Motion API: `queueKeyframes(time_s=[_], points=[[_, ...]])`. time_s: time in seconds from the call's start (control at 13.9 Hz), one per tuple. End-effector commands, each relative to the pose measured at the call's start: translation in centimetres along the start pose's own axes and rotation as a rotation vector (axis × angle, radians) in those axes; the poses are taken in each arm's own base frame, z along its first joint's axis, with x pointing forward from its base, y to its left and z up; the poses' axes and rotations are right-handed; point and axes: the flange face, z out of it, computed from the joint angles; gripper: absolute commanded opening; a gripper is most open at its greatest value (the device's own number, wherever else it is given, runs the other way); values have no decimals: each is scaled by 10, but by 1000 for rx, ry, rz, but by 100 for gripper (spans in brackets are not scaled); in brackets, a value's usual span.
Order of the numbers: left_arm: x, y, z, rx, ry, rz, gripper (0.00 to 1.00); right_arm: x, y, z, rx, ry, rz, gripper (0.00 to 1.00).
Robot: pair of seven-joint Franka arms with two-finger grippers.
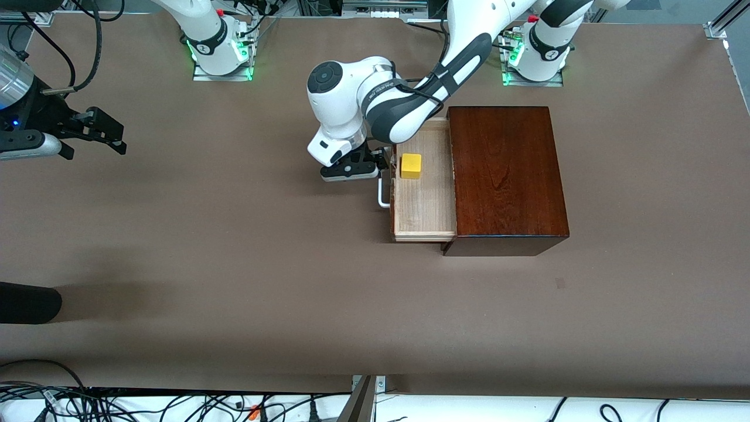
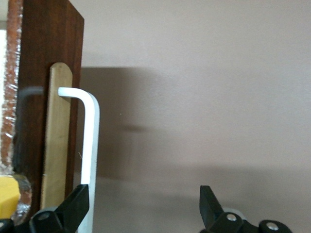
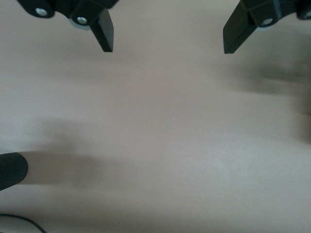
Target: Open drawer, take yellow block, close drawer
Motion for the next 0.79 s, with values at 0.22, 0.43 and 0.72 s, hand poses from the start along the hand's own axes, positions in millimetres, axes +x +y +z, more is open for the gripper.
queueKeyframes(time_s=[0.22,0.43,0.72], points=[[50,-67,-95,-21,-63,-64,100,2,0,-4,8,1,5,100],[88,-145,-159,-66,-127,-61,100,2,1,-3,7,-1,6,100],[129,-253,-202,-149,-148,-66,100,3,-1,3,-6,-15,5,100]])
